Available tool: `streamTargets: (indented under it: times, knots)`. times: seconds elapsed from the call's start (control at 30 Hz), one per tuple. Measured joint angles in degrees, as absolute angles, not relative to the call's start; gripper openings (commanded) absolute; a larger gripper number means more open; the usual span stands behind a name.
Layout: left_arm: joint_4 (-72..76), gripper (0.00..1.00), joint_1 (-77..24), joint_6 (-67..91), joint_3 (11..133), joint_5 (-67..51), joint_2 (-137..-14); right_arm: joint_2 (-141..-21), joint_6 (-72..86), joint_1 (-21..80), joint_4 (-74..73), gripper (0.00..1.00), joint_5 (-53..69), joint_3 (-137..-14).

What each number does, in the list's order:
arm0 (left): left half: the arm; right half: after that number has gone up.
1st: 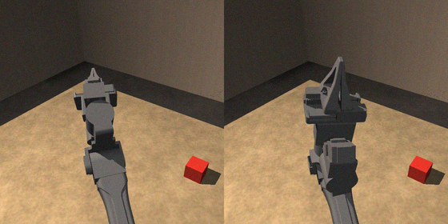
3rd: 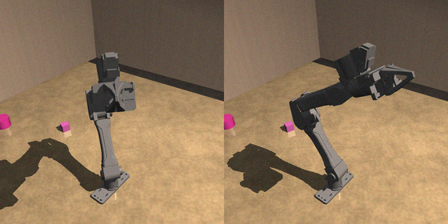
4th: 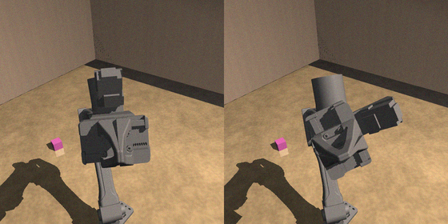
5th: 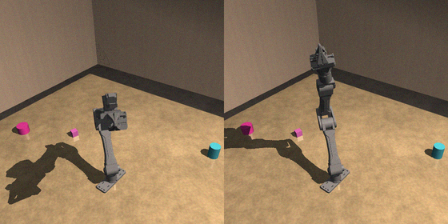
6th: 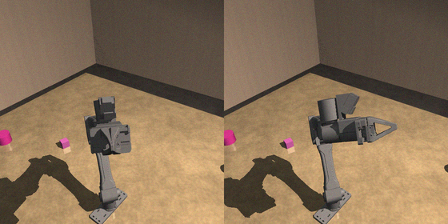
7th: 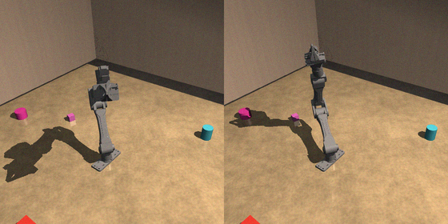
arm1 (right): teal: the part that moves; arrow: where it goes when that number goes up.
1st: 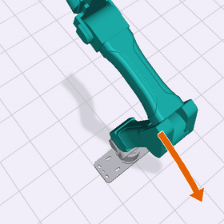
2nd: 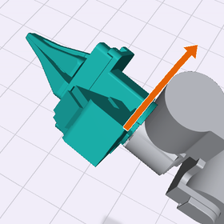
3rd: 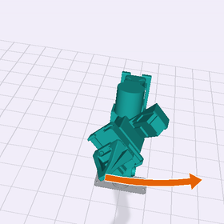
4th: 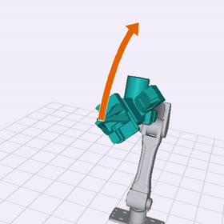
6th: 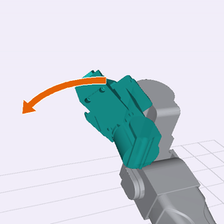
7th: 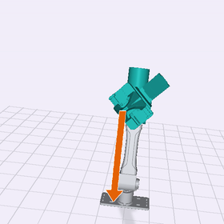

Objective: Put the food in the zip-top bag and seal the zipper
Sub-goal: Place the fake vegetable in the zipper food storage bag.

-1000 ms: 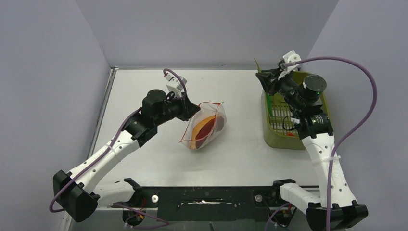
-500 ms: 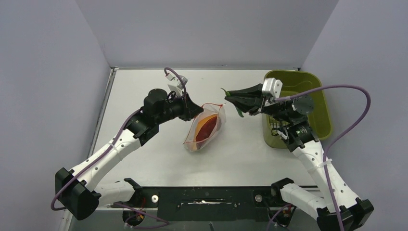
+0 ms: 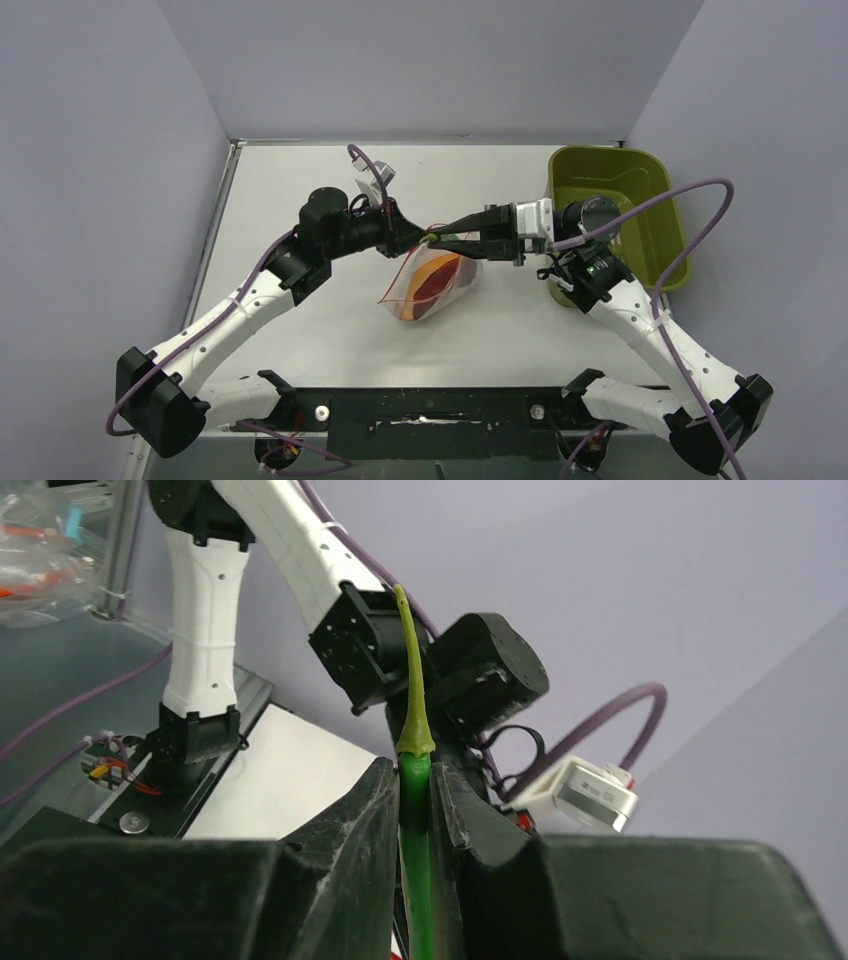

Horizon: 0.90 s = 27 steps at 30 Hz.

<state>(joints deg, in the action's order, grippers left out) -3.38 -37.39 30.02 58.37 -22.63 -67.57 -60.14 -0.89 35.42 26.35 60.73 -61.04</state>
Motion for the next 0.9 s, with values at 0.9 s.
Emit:
streamTargets:
  times: [0.9]
  knots:
    - [-0.6,0.00,-37.0,29.2,54.9,-32.0,-65.4,-68.1,-53.3,40.6,-27.9,0.02,54.2,-67.5]
